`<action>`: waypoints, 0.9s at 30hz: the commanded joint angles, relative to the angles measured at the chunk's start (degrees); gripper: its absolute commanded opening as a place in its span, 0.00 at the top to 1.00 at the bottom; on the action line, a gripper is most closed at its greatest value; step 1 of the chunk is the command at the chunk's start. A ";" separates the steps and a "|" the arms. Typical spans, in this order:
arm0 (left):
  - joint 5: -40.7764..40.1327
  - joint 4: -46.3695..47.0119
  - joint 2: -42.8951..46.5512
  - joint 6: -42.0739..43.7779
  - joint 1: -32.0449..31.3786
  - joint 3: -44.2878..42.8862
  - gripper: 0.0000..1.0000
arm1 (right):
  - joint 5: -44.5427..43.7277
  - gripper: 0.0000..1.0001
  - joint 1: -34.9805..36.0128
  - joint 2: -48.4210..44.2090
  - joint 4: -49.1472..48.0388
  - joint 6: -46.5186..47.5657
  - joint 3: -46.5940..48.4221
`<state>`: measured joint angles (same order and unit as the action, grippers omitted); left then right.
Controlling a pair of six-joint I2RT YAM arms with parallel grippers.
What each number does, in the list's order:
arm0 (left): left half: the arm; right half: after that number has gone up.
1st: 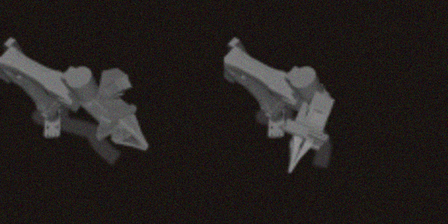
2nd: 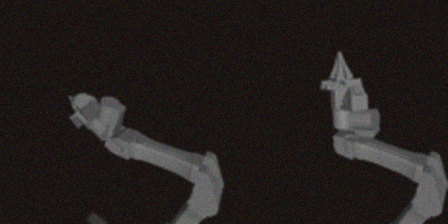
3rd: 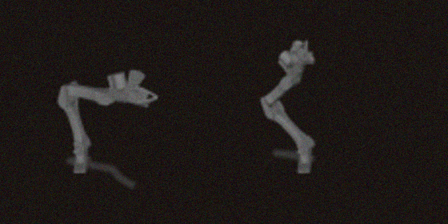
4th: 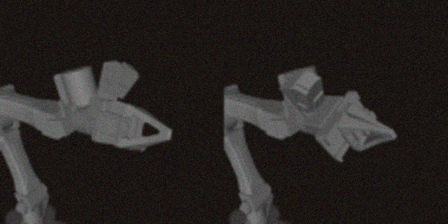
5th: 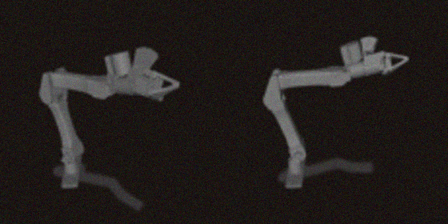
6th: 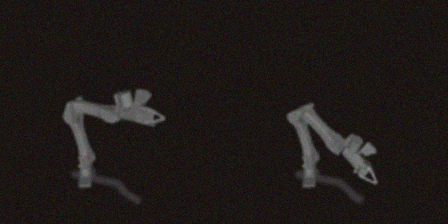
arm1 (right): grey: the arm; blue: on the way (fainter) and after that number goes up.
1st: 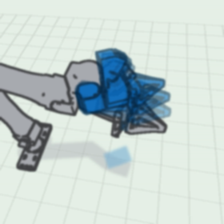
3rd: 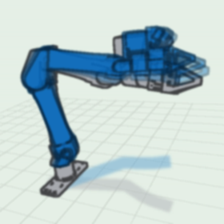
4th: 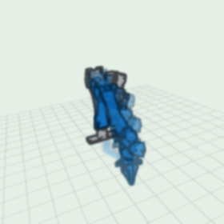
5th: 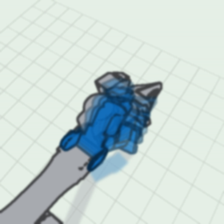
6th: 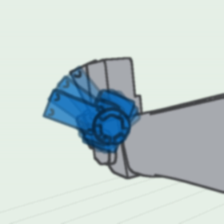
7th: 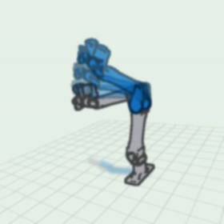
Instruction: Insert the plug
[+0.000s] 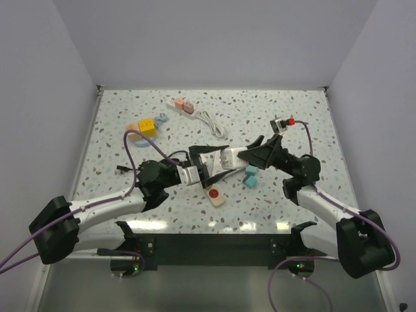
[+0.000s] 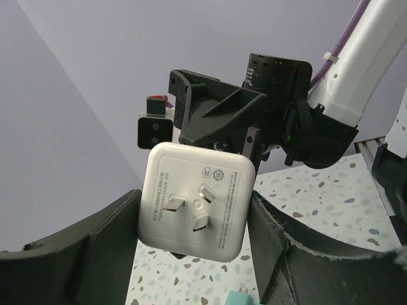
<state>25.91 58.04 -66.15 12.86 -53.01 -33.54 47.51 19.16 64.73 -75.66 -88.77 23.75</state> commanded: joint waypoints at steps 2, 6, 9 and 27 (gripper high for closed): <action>4.06 9.19 -2.31 -0.56 0.02 -4.60 1.00 | 1.71 0.02 1.67 -0.30 -16.72 -2.02 2.44; 3.62 9.63 -3.02 -0.21 0.19 -4.87 1.00 | 2.06 0.03 1.76 -3.55 -16.71 -2.81 3.15; 3.53 9.46 -3.19 0.06 0.80 -5.39 1.00 | 2.24 0.15 1.94 -4.70 -16.72 -3.33 3.06; -3.05 1.83 -4.34 -1.88 3.71 -3.30 0.40 | -1.10 1.00 2.20 0.03 -16.37 1.75 5.08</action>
<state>29.19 61.54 -70.65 10.57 -50.37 -37.06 45.91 20.67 62.65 -74.78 -90.06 25.91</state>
